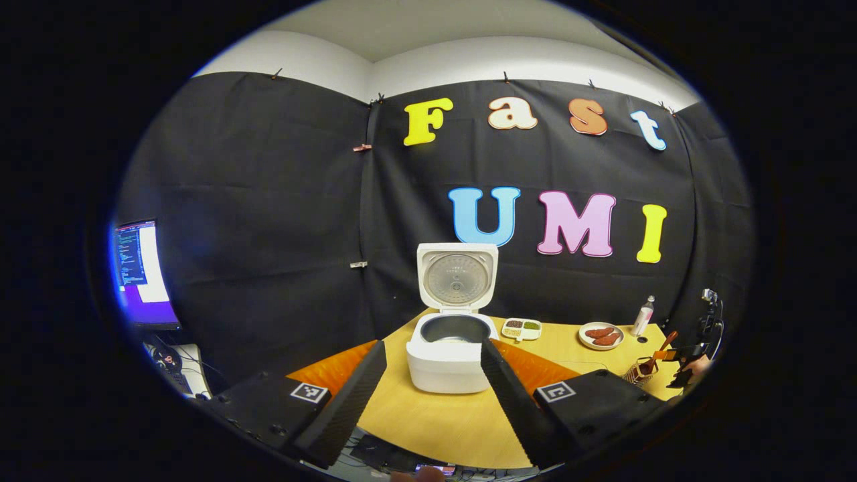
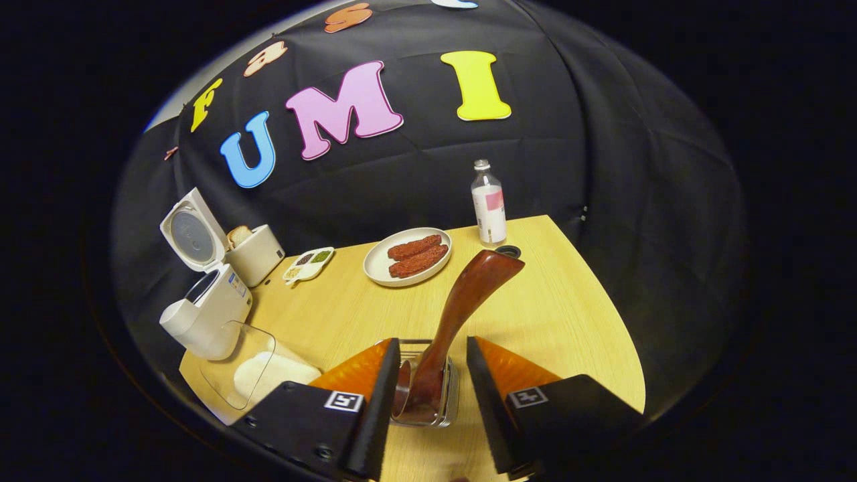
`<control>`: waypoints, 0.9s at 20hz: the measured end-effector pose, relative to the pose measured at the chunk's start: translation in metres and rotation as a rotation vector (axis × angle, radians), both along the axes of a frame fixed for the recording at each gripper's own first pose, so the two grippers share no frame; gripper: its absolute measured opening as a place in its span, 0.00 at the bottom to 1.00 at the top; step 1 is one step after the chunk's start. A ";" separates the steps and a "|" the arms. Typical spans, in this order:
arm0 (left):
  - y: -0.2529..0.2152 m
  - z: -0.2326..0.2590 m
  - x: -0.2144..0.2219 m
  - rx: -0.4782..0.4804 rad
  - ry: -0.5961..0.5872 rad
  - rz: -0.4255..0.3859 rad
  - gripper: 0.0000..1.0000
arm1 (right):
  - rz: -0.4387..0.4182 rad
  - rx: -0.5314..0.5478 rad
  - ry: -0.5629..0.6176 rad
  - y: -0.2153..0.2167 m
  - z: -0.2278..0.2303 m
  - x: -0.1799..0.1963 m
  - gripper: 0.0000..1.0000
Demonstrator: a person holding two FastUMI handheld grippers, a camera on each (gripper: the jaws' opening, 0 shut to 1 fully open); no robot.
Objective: Close the left gripper, press the button to open the rice cooker; take a wooden spoon from the chopstick holder with the right hand, scoop a spoonful of rice and pour it into the rice cooker, then put the wooden spoon back into the chopstick holder.
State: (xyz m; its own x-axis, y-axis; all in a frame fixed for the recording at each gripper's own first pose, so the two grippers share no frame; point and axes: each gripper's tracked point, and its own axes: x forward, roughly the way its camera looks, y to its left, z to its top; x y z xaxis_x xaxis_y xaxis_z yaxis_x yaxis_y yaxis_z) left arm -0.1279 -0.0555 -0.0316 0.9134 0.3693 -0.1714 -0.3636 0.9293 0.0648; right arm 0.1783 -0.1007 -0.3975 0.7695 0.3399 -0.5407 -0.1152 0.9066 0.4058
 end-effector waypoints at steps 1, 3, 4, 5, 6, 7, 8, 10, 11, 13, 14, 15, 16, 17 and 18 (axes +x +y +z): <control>0.001 0.000 -0.004 -0.001 0.002 0.011 0.98 | 0.001 0.011 -0.003 0.002 0.000 0.005 0.49; 0.006 -0.001 -0.012 0.000 0.008 0.032 0.98 | 0.008 -0.005 0.008 0.002 -0.009 0.011 0.45; 0.009 -0.003 -0.015 0.000 0.014 0.043 0.98 | 0.013 -0.008 0.023 0.002 -0.010 0.013 0.33; 0.011 -0.004 -0.019 -0.001 0.017 0.051 0.98 | 0.012 -0.007 0.035 0.000 -0.006 0.008 0.31; 0.012 -0.005 -0.022 -0.001 0.016 0.054 0.98 | 0.010 -0.002 0.028 0.002 -0.002 0.009 0.25; 0.014 -0.005 -0.024 -0.002 0.017 0.057 0.98 | 0.011 -0.002 0.015 0.005 0.005 0.008 0.24; 0.016 -0.006 -0.025 -0.002 0.022 0.055 0.98 | 0.014 -0.026 -0.003 0.008 0.009 0.008 0.15; 0.021 -0.008 -0.023 0.006 0.026 0.045 0.97 | 0.034 -0.061 -0.072 0.013 0.028 0.008 0.11; 0.025 -0.009 -0.021 0.006 0.024 0.037 0.97 | 0.031 -0.069 -0.086 0.015 0.034 0.008 0.06; 0.034 -0.012 -0.015 -0.009 0.025 0.019 0.98 | 0.000 -0.073 -0.106 0.012 0.045 0.013 0.11; 0.040 -0.016 -0.011 -0.022 0.034 0.004 0.98 | -0.017 -0.075 -0.108 0.010 0.050 0.013 0.11; 0.048 -0.017 -0.009 -0.026 0.037 -0.012 0.98 | -0.037 -0.073 -0.120 0.007 0.058 0.013 0.11; 0.057 -0.018 -0.004 -0.024 0.037 -0.025 0.97 | -0.062 -0.071 -0.134 0.006 0.066 0.014 0.11; 0.067 -0.021 0.001 -0.029 0.043 -0.037 0.97 | -0.085 -0.072 -0.146 0.004 0.073 0.013 0.11; 0.076 -0.022 0.005 -0.037 0.046 -0.049 0.97 | -0.104 -0.084 -0.154 0.002 0.079 0.012 0.11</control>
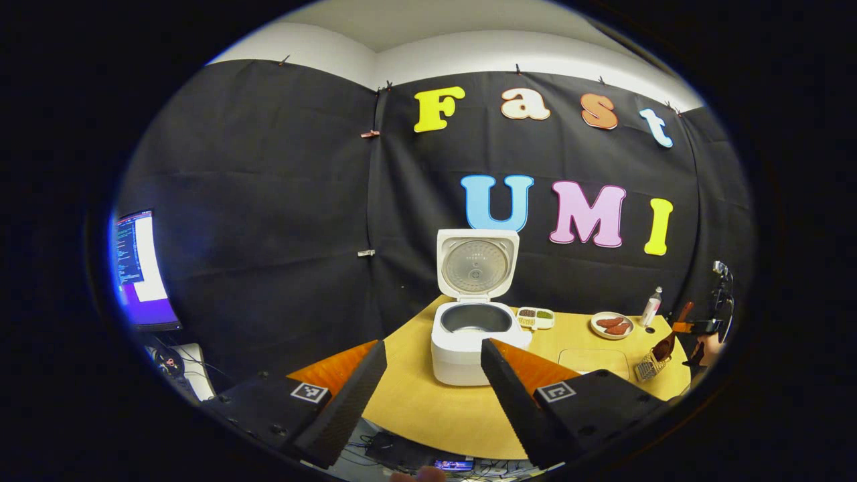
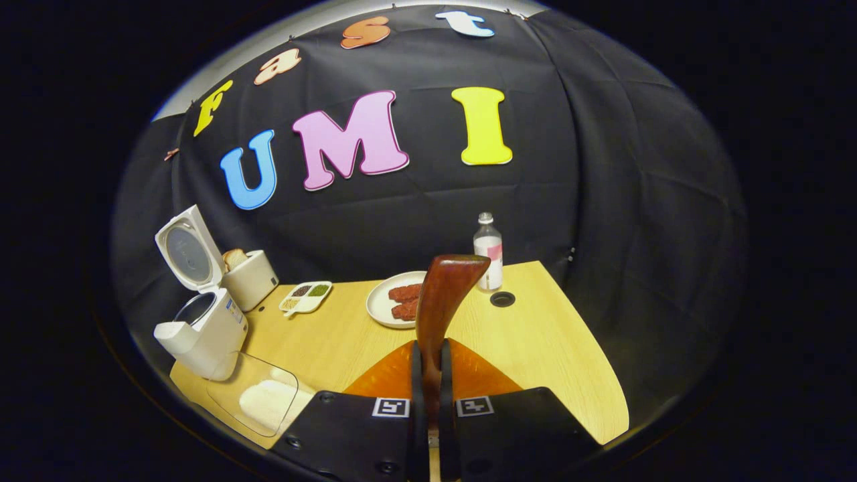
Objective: Close the left gripper, press the button to open the rice cooker; take a wooden spoon from the chopstick holder with the right hand, scoop a spoonful of rice and pour it into the rice cooker, then put the wooden spoon back into the chopstick holder.
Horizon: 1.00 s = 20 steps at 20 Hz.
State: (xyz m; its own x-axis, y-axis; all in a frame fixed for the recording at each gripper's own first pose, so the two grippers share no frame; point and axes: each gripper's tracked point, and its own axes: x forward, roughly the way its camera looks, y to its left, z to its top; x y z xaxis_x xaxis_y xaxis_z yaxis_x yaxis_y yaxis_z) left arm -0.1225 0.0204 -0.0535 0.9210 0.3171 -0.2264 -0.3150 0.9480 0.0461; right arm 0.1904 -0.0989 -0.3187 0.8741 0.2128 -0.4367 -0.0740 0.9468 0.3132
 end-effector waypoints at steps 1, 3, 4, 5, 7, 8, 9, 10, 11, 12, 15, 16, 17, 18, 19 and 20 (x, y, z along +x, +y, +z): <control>0.009 0.000 0.004 -0.007 -0.002 -0.011 0.97 | -0.018 -0.011 -0.012 -0.001 0.006 -0.001 0.11; 0.027 -0.002 0.012 -0.019 -0.003 -0.028 0.98 | -0.043 -0.026 -0.021 -0.001 0.016 -0.001 0.11; 0.034 -0.003 0.015 -0.021 -0.002 -0.038 0.98 | -0.052 -0.026 -0.027 0.001 0.023 -0.003 0.11; 0.041 -0.004 0.018 -0.019 -0.002 -0.047 0.98 | -0.064 -0.022 -0.042 0.004 0.035 -0.005 0.11; 0.053 -0.005 0.024 -0.017 -0.005 -0.063 0.98 | -0.073 -0.005 -0.093 0.018 0.065 -0.013 0.11; 0.057 -0.006 0.027 -0.022 -0.005 -0.073 0.98 | -0.069 0.002 -0.116 0.029 0.079 -0.018 0.11; 0.061 -0.008 0.029 -0.028 -0.006 -0.082 0.98 | -0.062 0.007 -0.138 0.041 0.093 -0.024 0.11; 0.064 -0.010 0.031 -0.035 -0.008 -0.090 0.98 | -0.053 0.013 -0.156 0.055 0.104 -0.030 0.11; 0.068 -0.012 0.033 -0.039 -0.010 -0.097 0.98 | -0.039 0.019 -0.172 0.072 0.114 -0.036 0.11; 0.071 -0.013 0.035 -0.042 -0.011 -0.105 0.98 | -0.016 0.021 -0.183 0.092 0.121 -0.042 0.11; 0.083 -0.020 0.037 -0.041 0.000 -0.121 0.98 | 0.055 -0.013 -0.194 0.151 0.116 -0.059 0.11; 0.087 -0.022 0.037 -0.038 0.002 -0.123 0.98 | 0.079 -0.037 -0.181 0.170 0.106 -0.063 0.11; 0.091 -0.023 0.036 -0.038 0.006 -0.124 0.98 | 0.107 -0.055 -0.166 0.189 0.095 -0.068 0.11; 0.094 -0.024 0.034 -0.039 0.012 -0.125 0.98 | 0.129 -0.074 -0.153 0.205 0.084 -0.071 0.11; 0.098 -0.025 0.031 -0.037 0.015 -0.125 0.98 | 0.145 -0.103 -0.136 0.218 0.069 -0.073 0.11; 0.102 -0.026 0.030 -0.035 0.015 -0.126 0.98 | 0.151 -0.140 -0.118 0.226 0.054 -0.074 0.11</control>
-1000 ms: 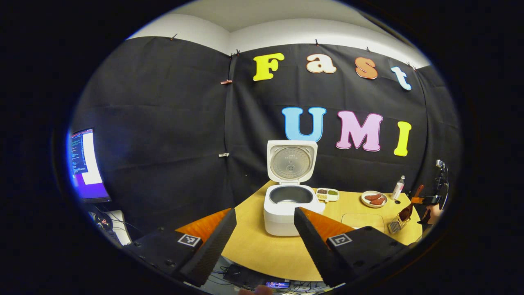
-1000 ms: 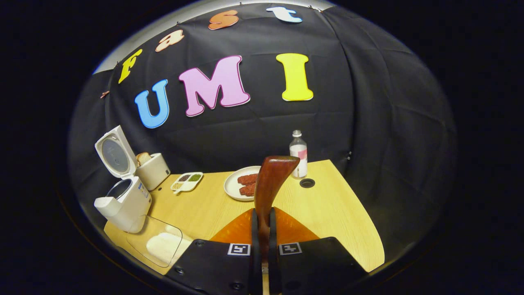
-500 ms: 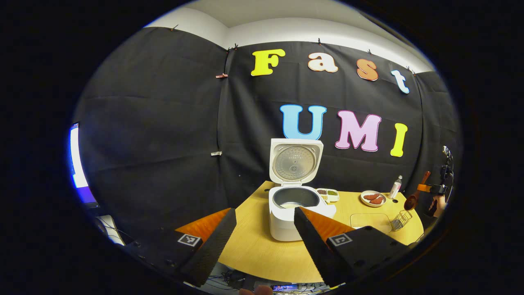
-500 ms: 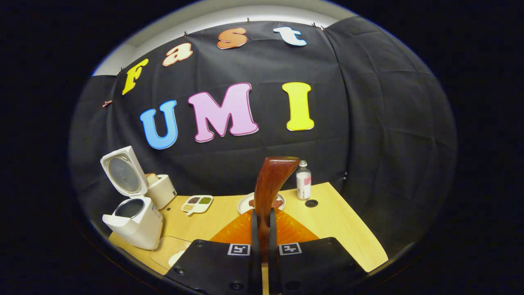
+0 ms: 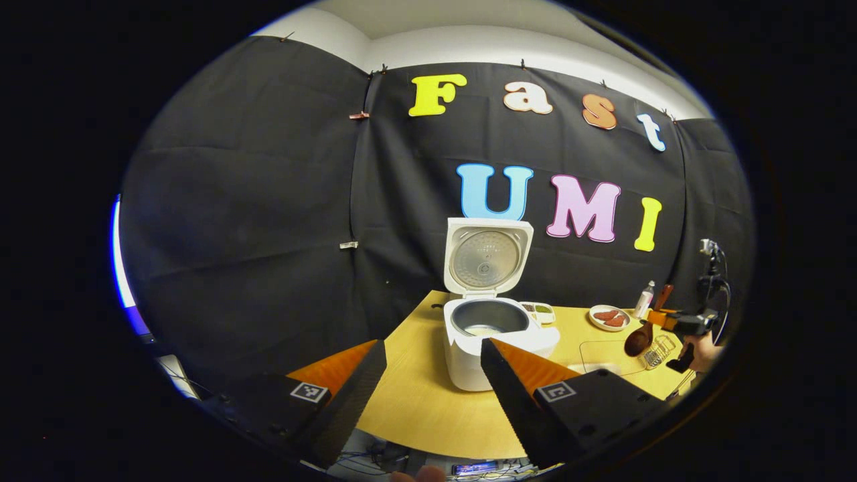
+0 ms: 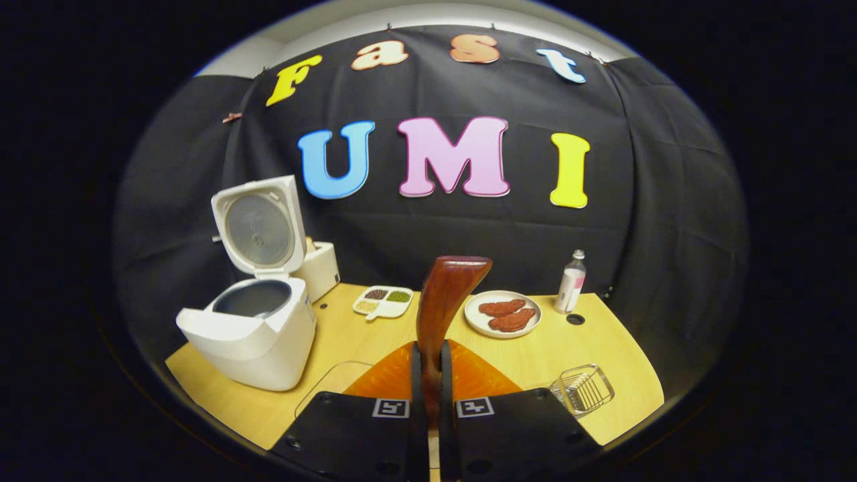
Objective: Close the left gripper, press the button to open the rice cooker; take a wooden spoon from the chopstick holder with the right hand, scoop a spoonful of rice and pour it into the rice cooker, then put the wooden spoon back into the chopstick holder.
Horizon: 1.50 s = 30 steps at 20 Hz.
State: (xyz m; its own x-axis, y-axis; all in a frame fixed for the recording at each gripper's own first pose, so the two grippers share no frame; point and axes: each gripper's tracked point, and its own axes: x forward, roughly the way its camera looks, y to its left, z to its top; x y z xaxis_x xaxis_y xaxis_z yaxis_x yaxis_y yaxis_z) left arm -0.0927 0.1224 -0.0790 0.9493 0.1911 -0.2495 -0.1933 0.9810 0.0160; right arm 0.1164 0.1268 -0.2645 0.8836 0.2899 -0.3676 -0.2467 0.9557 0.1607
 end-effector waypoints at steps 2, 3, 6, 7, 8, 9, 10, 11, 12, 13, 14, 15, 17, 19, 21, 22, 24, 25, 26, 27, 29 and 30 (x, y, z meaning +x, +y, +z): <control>0.009 -0.004 -0.003 0.005 0.010 0.006 0.98 | -0.004 -0.061 0.020 0.011 -0.024 0.003 0.11; 0.012 -0.005 -0.005 0.004 0.016 0.007 0.98 | -0.009 -0.087 0.029 0.015 -0.033 0.005 0.10; 0.025 -0.013 -0.010 0.002 0.038 0.025 0.98 | -0.026 -0.180 0.008 0.021 -0.049 0.011 0.11; 0.029 -0.013 -0.013 -0.004 0.041 0.032 0.98 | -0.025 -0.196 0.009 0.024 -0.057 0.013 0.11; 0.031 -0.014 -0.014 -0.015 0.042 0.040 0.98 | -0.025 -0.195 0.026 0.027 -0.066 0.012 0.11; 0.033 -0.016 -0.016 -0.026 0.043 0.044 0.98 | -0.029 -0.178 0.053 0.032 -0.077 0.011 0.11; 0.035 -0.018 -0.018 -0.033 0.048 0.047 0.98 | -0.044 -0.157 0.071 0.034 -0.082 0.010 0.11; 0.038 -0.020 -0.019 -0.035 0.051 0.053 0.98 | -0.060 -0.127 0.088 0.037 -0.083 0.010 0.11; 0.041 -0.019 -0.021 -0.032 0.051 0.060 0.98 | -0.067 -0.086 0.099 0.045 -0.083 0.009 0.11; 0.044 -0.020 -0.023 -0.031 0.050 0.065 0.98 | -0.057 -0.028 0.111 0.058 -0.080 0.007 0.11; 0.045 -0.021 -0.025 -0.033 0.051 0.069 0.98 | -0.044 0.022 0.127 0.070 -0.078 0.006 0.11; 0.045 -0.021 -0.026 -0.034 0.053 0.072 0.98 | -0.035 0.062 0.143 0.079 -0.077 0.003 0.11; 0.045 -0.021 -0.028 -0.031 0.053 0.074 0.96 | -0.044 0.119 0.172 0.085 -0.077 0.000 0.11; 0.044 -0.017 -0.030 -0.022 0.045 0.075 0.96 | -0.086 0.192 0.206 0.081 -0.079 0.000 0.11; 0.044 -0.014 -0.032 -0.015 0.041 0.075 0.96 | -0.136 0.288 0.250 0.070 -0.084 0.001 0.11; 0.044 -0.013 -0.033 -0.014 0.040 0.074 0.96 | -0.166 0.344 0.277 0.064 -0.086 0.002 0.11; 0.042 -0.013 -0.033 -0.028 0.039 0.073 0.96 | -0.225 0.455 0.332 0.053 -0.095 0.003 0.11; 0.040 -0.013 -0.034 -0.043 0.039 0.070 0.96 | -0.251 0.503 0.353 0.048 -0.098 0.004 0.11; 0.037 -0.014 -0.033 -0.047 0.036 0.068 0.96 | -0.268 0.544 0.368 0.043 -0.101 0.002 0.11; 0.036 -0.014 -0.032 -0.048 0.035 0.063 0.96 | -0.278 0.580 0.377 0.041 -0.102 0.000 0.11; 0.031 -0.014 -0.028 -0.049 0.033 0.050 0.96 | -0.301 0.643 0.390 0.035 -0.100 -0.003 0.11; 0.030 -0.013 -0.027 -0.048 0.031 0.045 0.96 | -0.313 0.671 0.398 0.033 -0.099 -0.004 0.11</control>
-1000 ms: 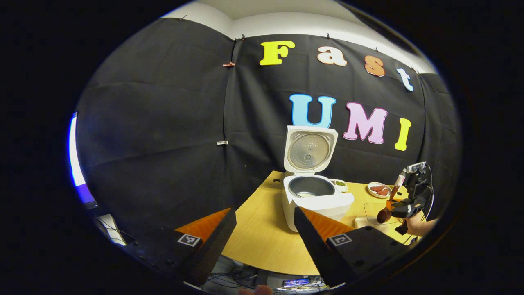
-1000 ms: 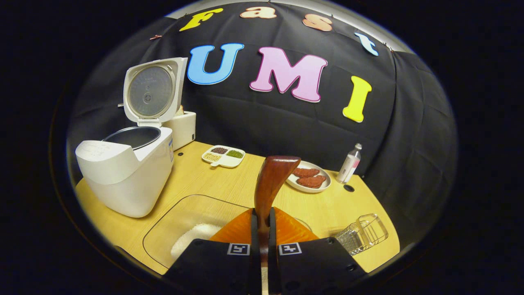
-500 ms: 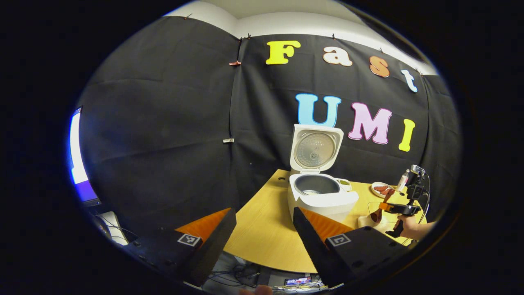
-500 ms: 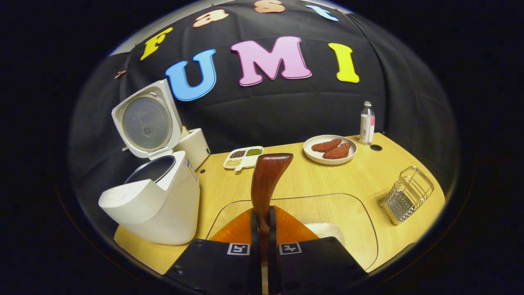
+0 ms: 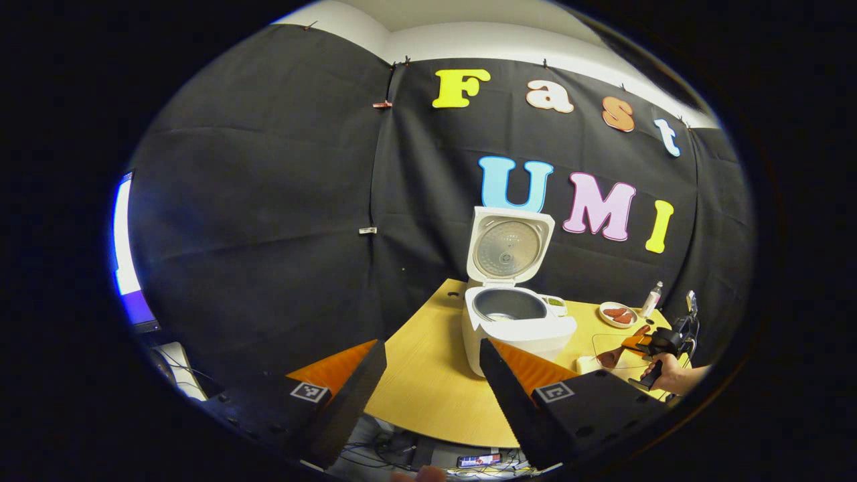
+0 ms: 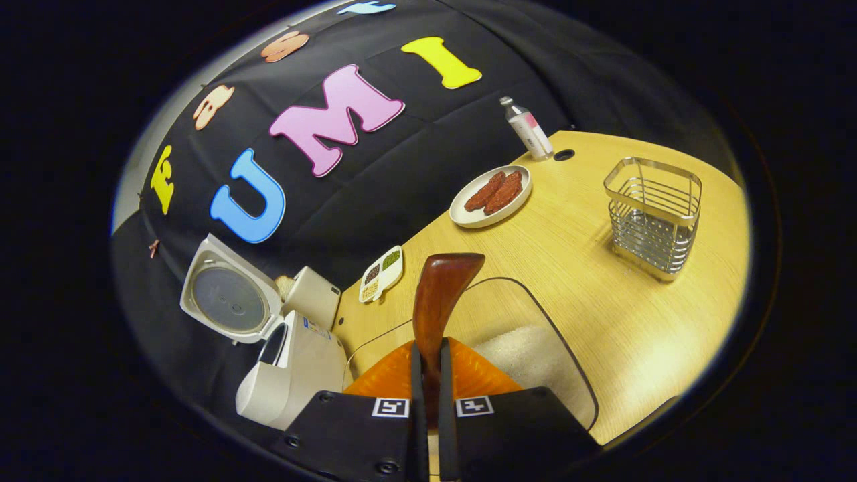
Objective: Close the left gripper, press the button to open the rice cooker; take a wooden spoon from the chopstick holder with the right hand, scoop a spoonful of rice and pour it into the rice cooker, then put the wooden spoon back into the chopstick holder.
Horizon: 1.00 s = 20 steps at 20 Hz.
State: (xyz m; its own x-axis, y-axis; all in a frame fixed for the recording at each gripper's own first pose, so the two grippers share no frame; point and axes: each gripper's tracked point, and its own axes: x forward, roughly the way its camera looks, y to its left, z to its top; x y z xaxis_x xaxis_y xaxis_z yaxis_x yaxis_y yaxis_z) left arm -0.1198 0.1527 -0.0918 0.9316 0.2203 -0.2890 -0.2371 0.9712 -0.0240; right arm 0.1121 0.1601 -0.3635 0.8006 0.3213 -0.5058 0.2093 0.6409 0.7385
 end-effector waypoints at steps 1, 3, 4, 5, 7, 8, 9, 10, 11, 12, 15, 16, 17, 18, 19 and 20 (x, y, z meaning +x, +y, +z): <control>-0.002 0.000 0.002 0.000 -0.002 -0.005 0.96 | -0.016 0.020 0.005 -0.003 0.001 -0.001 0.10; -0.004 0.001 0.005 -0.005 -0.005 -0.014 0.96 | -0.041 0.039 0.007 -0.010 0.003 -0.002 0.11; -0.004 0.001 0.007 -0.007 -0.004 -0.017 0.96 | -0.050 0.050 0.006 -0.014 0.004 -0.003 0.11; -0.005 0.001 0.008 -0.009 -0.004 -0.020 0.96 | -0.061 0.064 0.007 -0.018 0.007 -0.006 0.11; -0.005 0.001 0.011 -0.013 -0.005 -0.023 0.96 | -0.091 0.103 0.012 -0.026 0.010 -0.006 0.11; -0.005 0.001 0.012 -0.013 -0.007 -0.024 0.96 | -0.111 0.125 0.017 -0.030 0.012 -0.006 0.11; -0.006 0.001 0.012 -0.012 -0.006 -0.025 0.96 | -0.131 0.143 0.018 -0.034 0.014 -0.007 0.11; -0.006 0.001 0.013 -0.005 -0.005 -0.025 0.96 | -0.144 0.156 0.013 -0.038 0.018 -0.007 0.11; -0.006 0.001 0.013 0.006 -0.004 -0.027 0.96 | -0.150 0.163 0.007 -0.040 0.021 -0.007 0.11; -0.006 0.002 0.014 0.015 -0.003 -0.032 0.96 | -0.153 0.168 0.004 -0.041 0.022 -0.007 0.11; -0.011 0.004 0.018 0.026 -0.009 -0.047 0.96 | -0.171 0.192 0.014 -0.046 0.029 -0.010 0.11; -0.013 0.005 0.019 0.025 -0.011 -0.050 0.96 | -0.180 0.206 0.017 -0.047 0.033 -0.010 0.11; -0.013 0.005 0.019 0.025 -0.011 -0.052 0.96 | -0.188 0.224 0.014 -0.048 0.040 -0.011 0.11; -0.014 0.005 0.021 0.026 -0.013 -0.055 0.96 | -0.193 0.243 0.008 -0.048 0.048 -0.009 0.11; -0.015 0.005 0.021 0.026 -0.014 -0.058 0.96 | -0.196 0.260 0.002 -0.047 0.057 -0.008 0.11; -0.015 0.005 0.022 0.025 -0.015 -0.061 0.96 | -0.203 0.277 -0.004 -0.047 0.065 -0.006 0.11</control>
State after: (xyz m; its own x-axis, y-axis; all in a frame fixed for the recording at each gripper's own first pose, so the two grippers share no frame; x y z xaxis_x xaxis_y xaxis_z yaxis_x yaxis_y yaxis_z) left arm -0.0978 0.1375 -0.0868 0.9478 0.1700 -0.2697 -0.1774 0.9841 -0.0031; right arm 0.1057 0.1136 -0.2983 0.8642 0.2799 -0.4181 0.3084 0.3619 0.8797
